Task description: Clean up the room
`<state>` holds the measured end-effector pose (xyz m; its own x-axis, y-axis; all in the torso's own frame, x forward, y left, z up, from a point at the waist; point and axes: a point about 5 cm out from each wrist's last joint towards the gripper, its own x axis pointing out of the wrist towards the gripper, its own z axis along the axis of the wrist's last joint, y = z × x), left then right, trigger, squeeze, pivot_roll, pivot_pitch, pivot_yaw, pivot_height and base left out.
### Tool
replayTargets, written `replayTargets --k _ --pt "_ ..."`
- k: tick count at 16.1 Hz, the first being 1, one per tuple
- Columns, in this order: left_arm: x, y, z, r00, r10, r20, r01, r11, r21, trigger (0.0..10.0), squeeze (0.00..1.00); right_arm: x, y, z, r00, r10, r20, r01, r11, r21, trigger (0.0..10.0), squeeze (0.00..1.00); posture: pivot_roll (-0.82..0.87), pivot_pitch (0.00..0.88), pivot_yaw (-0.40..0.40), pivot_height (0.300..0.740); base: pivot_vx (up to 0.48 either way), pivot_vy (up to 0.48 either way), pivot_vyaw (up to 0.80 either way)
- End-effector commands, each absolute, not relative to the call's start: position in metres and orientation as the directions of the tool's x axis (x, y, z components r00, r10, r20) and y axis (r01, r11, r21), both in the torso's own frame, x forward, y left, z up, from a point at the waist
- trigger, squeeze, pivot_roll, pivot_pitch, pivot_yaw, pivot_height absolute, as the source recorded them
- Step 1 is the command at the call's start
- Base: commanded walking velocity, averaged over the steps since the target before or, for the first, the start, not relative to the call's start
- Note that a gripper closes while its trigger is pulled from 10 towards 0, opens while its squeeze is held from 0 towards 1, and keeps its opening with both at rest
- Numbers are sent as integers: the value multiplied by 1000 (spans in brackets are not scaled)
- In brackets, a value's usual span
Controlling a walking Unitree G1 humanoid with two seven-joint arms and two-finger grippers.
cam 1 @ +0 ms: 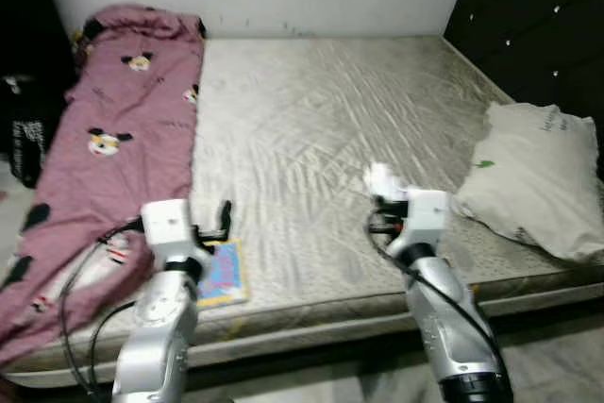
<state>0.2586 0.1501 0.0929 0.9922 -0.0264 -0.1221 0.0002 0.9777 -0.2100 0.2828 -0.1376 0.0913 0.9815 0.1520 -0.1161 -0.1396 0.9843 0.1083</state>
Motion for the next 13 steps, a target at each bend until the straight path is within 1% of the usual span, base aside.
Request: replayTargets --k 1,7,11,12,13 --pt "259 142 94 991 -49 -123 21 975 -221 10000 0 283 -148 92 985 126 -117 -116 989 93 10000 0 63 0 -32 740 0 480 0" --pt "259 142 94 992 -48 -121 21 976 -219 10000 0 285 -145 93 988 110 -105 -105 993 45 10000 0 64 0 -32 740 0 480 0" --pt "259 142 94 992 -45 -119 18 976 -217 10000 0 286 -143 93 986 129 -105 -123 990 67 10000 0 67 0 -35 740 0 480 0" --pt "260 142 95 992 -43 -119 16 976 -218 10000 0 286 -141 94 985 138 -102 -134 990 47 10000 0 67 0 -36 740 0 480 0" --pt "261 143 95 992 -42 -119 16 976 -217 10000 0 286 -139 96 984 155 -89 -151 988 43 10000 0 67 0 -35 740 0 480 431"
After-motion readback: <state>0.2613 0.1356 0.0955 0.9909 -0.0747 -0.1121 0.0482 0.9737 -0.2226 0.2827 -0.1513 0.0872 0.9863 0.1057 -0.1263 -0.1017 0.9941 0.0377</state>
